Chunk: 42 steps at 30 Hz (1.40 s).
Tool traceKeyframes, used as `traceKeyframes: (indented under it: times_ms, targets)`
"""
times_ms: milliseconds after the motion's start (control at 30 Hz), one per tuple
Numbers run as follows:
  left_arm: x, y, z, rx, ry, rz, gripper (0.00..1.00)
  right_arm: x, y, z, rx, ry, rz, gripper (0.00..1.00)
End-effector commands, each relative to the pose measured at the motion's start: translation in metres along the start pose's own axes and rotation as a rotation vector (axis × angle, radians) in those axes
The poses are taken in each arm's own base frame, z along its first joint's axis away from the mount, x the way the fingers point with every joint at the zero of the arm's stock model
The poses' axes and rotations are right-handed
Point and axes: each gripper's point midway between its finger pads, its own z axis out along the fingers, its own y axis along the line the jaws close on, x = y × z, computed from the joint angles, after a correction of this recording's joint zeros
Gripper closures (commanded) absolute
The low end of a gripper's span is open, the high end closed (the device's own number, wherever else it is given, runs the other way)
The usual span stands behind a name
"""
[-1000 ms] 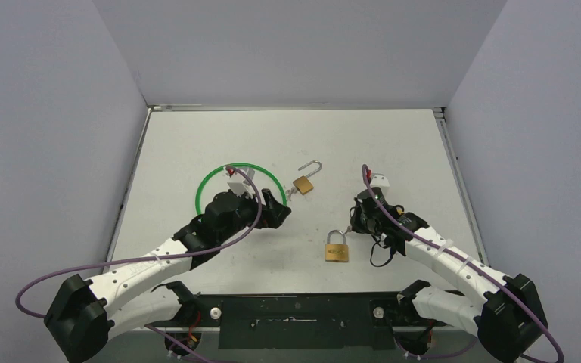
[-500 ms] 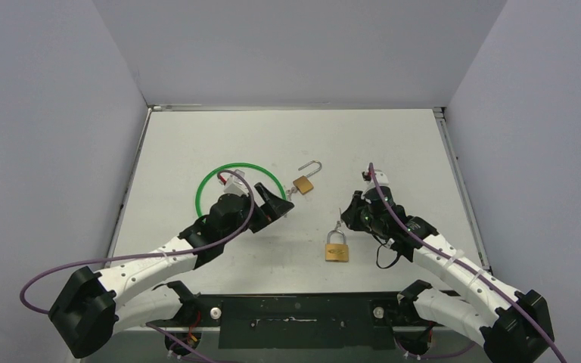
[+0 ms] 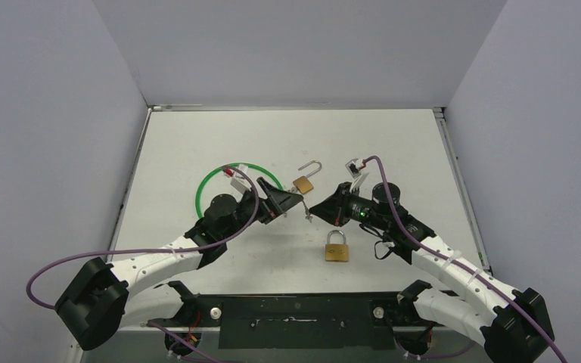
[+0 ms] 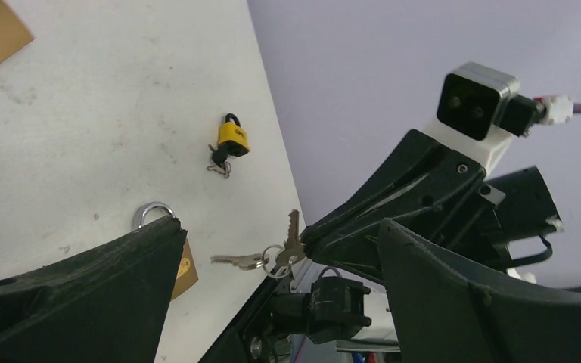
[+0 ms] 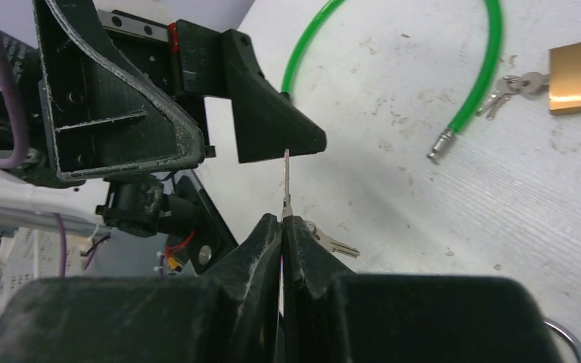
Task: Unlock with the key
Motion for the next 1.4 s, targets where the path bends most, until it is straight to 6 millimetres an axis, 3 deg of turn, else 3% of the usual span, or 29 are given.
traceKeyframes:
  times_ms: [0, 100, 333, 667, 933, 1100, 1167, 1267, 1367]
  targets:
    - [-0.005, -0.058, -0.001, 0.248, 0.013, 0.173, 0.03, -0.013, 0.038, -0.002, -0.180, -0.044, -0.011, 1.00]
    - [0.002, -0.067, -0.001, 0.291, 0.061, 0.216, 0.10, -0.014, 0.044, -0.003, -0.210, -0.046, 0.010, 1.00]
    - [0.004, -0.069, -0.002, 0.297, 0.070, 0.218, 0.43, -0.015, 0.051, -0.003, -0.265, -0.065, 0.039, 1.00]
    - [0.002, -0.073, -0.004, 0.323, 0.051, 0.178, 0.67, -0.011, 0.056, -0.002, -0.320, -0.064, 0.080, 1.00]
    - [0.002, -0.078, -0.005, 0.341, 0.055, 0.176, 0.99, -0.013, 0.058, -0.002, -0.337, -0.076, 0.116, 1.00]
    - [0.002, -0.079, -0.006, 0.348, 0.050, 0.186, 1.00, -0.014, 0.058, -0.002, -0.333, -0.083, 0.134, 1.00]
    - [0.000, -0.081, -0.007, 0.356, 0.042, 0.190, 1.00, -0.014, 0.056, -0.001, -0.323, -0.086, 0.145, 0.85]
    - [-0.002, -0.085, -0.009, 0.366, 0.027, 0.196, 1.00, -0.015, 0.054, -0.002, -0.323, -0.111, 0.153, 0.48]
    - [-0.005, -0.089, -0.011, 0.374, 0.010, 0.198, 1.00, -0.019, 0.057, -0.006, -0.343, -0.149, 0.154, 0.41]
